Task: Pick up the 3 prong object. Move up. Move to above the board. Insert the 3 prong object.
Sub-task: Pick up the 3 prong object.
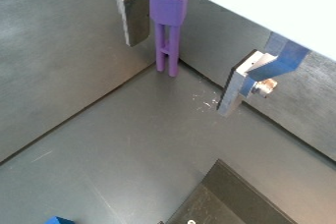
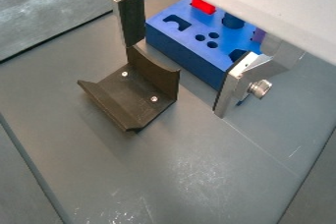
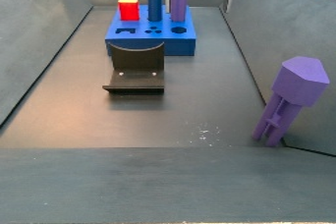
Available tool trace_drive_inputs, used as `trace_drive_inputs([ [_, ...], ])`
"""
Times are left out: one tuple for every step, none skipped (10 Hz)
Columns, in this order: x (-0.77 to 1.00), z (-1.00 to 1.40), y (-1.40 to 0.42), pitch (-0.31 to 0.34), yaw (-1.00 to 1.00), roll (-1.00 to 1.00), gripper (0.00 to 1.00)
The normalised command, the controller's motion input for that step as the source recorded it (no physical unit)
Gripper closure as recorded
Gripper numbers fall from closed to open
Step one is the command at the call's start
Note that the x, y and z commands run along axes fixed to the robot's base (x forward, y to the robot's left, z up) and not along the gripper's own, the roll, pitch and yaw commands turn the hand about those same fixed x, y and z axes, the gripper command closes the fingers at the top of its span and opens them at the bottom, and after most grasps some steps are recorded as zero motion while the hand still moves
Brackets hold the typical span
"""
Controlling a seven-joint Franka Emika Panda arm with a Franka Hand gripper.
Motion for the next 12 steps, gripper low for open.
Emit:
trace_drive_inputs([
  [-0.11, -0.02, 0.00, 0.000, 0.00, 0.03, 0.00],
  [-0.13, -0.03, 0.08, 0.000, 0.00, -0.02, 0.00],
  [-0.48, 0.00, 0.21, 0.000, 0.00, 0.00, 0.00],
  [-0.67, -0.03, 0.26, -0.019, 0.00, 0.02, 0.00],
  [-0.74, -0.06, 0.17, -0.050, 0.00, 0.03, 0.00],
  [-0.76, -0.07, 0.10, -0.066, 0.00, 0.03, 0.00],
  [-0.73, -0.09, 0.12, -0.071, 0.00, 0.00, 0.00],
  [-0.72, -0.08, 0.15, -0.067, -0.01, 0.00, 0.00],
  [-0.68, -0.07, 0.23, -0.041, 0.00, 0.00, 0.00],
  [-0.61, -0.09, 0.27, -0.004, 0.00, 0.03, 0.00],
  [-0.57, -0.11, 0.29, 0.000, 0.00, 0.04, 0.00],
  [-0.55, -0.11, 0.27, 0.000, -0.07, 0.00, 0.00],
])
